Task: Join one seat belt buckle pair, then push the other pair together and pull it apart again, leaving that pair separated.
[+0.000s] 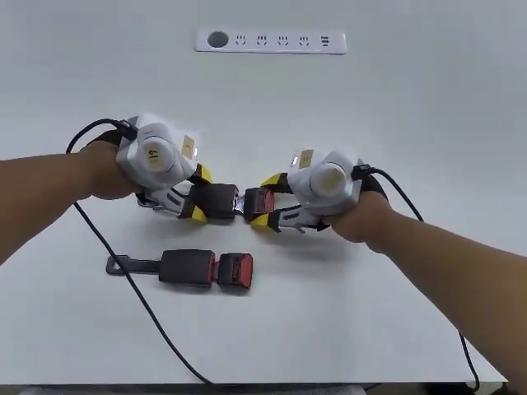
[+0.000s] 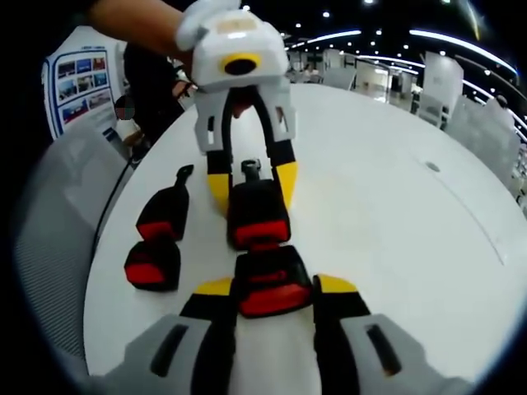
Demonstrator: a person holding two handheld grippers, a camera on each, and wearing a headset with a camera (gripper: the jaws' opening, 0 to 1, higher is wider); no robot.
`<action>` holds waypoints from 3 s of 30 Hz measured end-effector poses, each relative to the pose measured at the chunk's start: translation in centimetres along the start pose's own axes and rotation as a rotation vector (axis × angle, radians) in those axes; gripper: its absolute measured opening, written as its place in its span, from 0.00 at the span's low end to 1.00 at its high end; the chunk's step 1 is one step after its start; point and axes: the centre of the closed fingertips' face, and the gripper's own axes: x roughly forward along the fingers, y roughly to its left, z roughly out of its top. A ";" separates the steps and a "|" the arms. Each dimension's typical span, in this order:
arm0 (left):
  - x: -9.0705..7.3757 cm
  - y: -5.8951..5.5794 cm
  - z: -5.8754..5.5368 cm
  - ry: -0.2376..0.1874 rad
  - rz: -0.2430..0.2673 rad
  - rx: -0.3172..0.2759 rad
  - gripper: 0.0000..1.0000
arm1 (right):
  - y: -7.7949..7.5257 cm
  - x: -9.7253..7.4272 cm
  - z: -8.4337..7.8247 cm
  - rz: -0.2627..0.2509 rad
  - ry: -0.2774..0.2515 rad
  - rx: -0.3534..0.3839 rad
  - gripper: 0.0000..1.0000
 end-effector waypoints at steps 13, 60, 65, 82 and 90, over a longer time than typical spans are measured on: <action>0.0 0.0 0.2 -0.028 0.015 -0.028 0.34 | -0.2 -0.8 -0.7 0.018 -0.008 -0.025 0.36; 0.1 -0.1 0.2 -0.020 0.028 -0.056 0.34 | -2.6 -10.1 -8.0 -0.018 0.036 -0.010 0.37; 0.1 -0.1 0.2 -0.016 0.028 -0.056 0.34 | -2.6 -10.6 -8.5 -0.025 0.041 -0.005 0.38; 0.1 -0.5 0.4 0.014 0.007 -0.064 0.38 | -3.0 -11.3 -10.0 -0.074 0.076 0.019 0.57; -0.2 -1.0 0.8 0.030 0.009 -0.103 0.56 | -3.9 -12.1 -9.4 -0.180 0.029 0.091 0.71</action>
